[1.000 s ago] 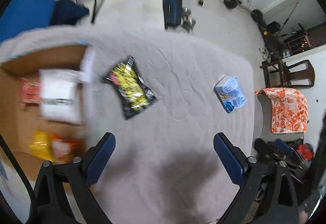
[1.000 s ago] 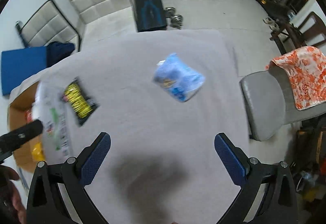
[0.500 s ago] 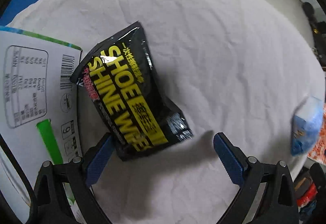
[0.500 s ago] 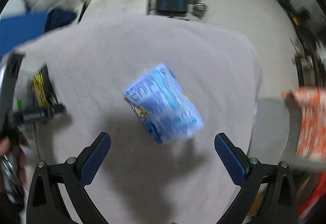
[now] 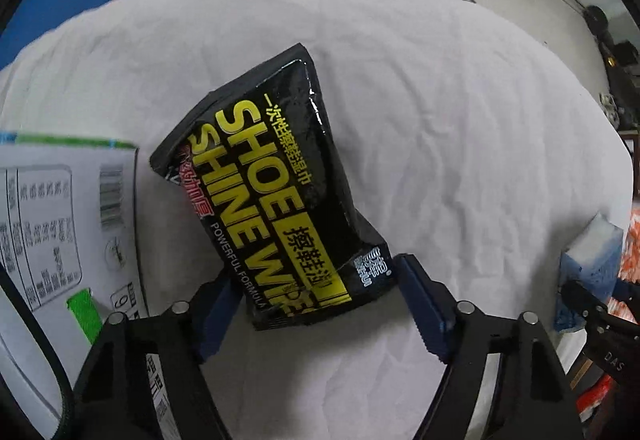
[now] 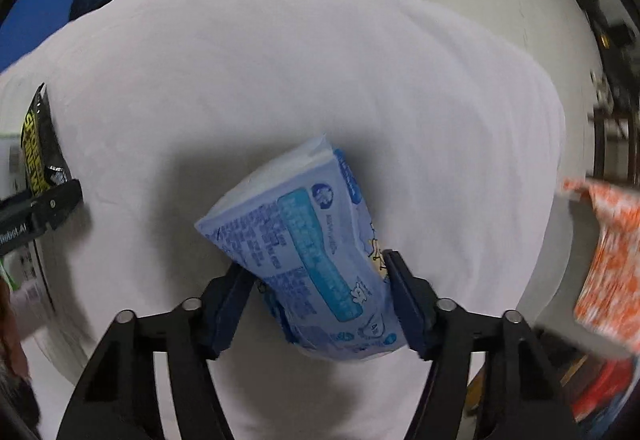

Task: Organize soft objects
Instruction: 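Grasp the blue wipes pack with the right tool while the left tool grasps the black wipes pack, then carry both wipes packs over the box and lower them inside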

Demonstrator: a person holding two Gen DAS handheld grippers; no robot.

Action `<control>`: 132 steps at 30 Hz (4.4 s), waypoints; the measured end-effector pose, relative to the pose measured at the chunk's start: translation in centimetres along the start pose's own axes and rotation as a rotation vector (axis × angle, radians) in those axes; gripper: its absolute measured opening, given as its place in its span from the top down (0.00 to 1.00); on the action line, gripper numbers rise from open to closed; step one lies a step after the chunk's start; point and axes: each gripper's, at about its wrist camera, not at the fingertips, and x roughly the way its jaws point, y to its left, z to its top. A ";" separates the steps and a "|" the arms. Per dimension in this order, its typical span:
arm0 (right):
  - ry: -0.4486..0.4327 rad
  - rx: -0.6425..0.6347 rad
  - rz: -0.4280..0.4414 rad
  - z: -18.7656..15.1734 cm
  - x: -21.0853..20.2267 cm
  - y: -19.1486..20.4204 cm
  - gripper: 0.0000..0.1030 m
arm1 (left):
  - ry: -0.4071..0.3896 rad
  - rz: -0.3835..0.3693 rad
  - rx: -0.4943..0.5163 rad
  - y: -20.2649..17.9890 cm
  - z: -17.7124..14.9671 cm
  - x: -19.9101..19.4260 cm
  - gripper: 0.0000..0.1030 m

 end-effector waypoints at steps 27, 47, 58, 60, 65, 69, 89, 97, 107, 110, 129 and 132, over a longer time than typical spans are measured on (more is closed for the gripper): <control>0.058 0.280 0.133 -13.9 2.8 0.1 0.40 | 0.040 -0.057 0.337 -3.9 -14.1 2.0 0.41; 0.009 0.274 0.025 -15.2 4.9 4.9 0.47 | -0.025 0.012 0.301 -6.7 -14.2 0.7 0.48; -0.019 0.252 0.021 -16.3 3.5 7.8 0.67 | -0.037 -0.023 0.262 -4.2 -14.5 -0.6 0.53; -0.027 0.251 0.031 -16.7 3.1 8.0 0.68 | -0.046 -0.033 0.260 -3.9 -14.8 -1.3 0.53; -0.053 0.249 0.047 -17.4 1.7 8.6 0.68 | -0.091 -0.050 0.266 -3.6 -15.3 -3.7 0.53; -0.083 0.245 0.062 -17.8 -0.7 8.6 0.68 | -0.129 -0.069 0.274 -3.4 -15.9 -5.8 0.53; -0.261 0.202 0.189 -21.0 -12.6 13.0 0.68 | -0.327 -0.195 0.265 5.4 -19.2 -17.8 0.53; -0.296 0.093 0.270 -19.3 -16.9 24.0 0.68 | -0.374 -0.163 0.213 16.9 -18.6 -21.3 0.53; -0.225 -0.065 0.406 -14.5 -17.1 42.2 0.68 | -0.289 -0.054 0.112 33.1 -16.6 -17.7 0.53; -0.178 -0.074 0.434 -12.4 -15.5 46.0 0.68 | -0.229 -0.036 0.099 36.4 -15.5 -15.3 0.53; -0.098 -0.123 0.365 -4.7 -8.6 54.4 0.37 | 0.002 -0.108 0.062 40.0 -12.4 -6.9 0.46; -0.103 -0.114 0.345 -5.0 -8.8 53.9 0.34 | -0.024 -0.102 0.051 39.9 -12.6 -7.7 0.45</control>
